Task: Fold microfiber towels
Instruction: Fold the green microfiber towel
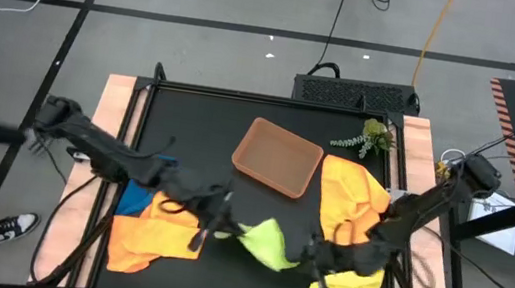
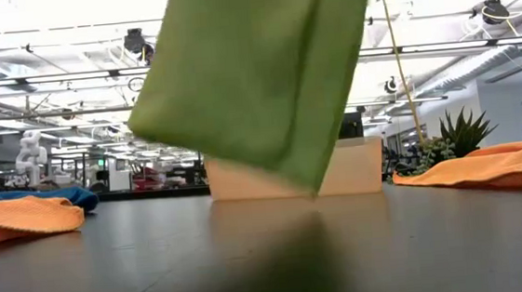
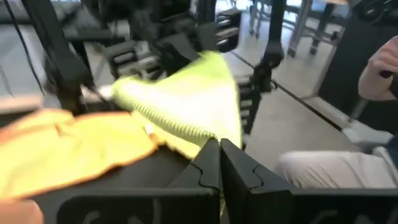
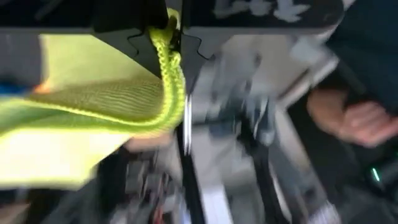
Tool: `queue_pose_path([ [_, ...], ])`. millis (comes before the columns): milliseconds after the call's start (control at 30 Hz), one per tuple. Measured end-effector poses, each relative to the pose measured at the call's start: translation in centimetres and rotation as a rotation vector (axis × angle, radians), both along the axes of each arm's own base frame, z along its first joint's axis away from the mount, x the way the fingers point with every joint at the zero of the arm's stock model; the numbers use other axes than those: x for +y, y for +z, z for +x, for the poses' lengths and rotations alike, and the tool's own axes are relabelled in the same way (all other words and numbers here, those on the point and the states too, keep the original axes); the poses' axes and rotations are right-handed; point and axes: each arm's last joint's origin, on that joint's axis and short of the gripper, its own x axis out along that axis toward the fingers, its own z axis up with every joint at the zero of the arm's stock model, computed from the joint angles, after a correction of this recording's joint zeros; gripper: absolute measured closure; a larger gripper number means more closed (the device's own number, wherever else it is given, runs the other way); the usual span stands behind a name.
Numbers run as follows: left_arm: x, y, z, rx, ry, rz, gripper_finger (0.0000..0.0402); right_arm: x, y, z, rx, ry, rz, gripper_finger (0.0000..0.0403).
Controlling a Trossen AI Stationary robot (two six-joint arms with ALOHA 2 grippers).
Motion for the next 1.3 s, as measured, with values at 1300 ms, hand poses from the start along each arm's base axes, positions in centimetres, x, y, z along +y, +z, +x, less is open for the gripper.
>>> queue_pose_path([
  [1300, 7.1, -16.8, 7.3, 0.563, 0.394, -0.194, 0.0391, -6.3, -10.6, 2.1, 0.788, -0.621, 0.199, 0.0394],
])
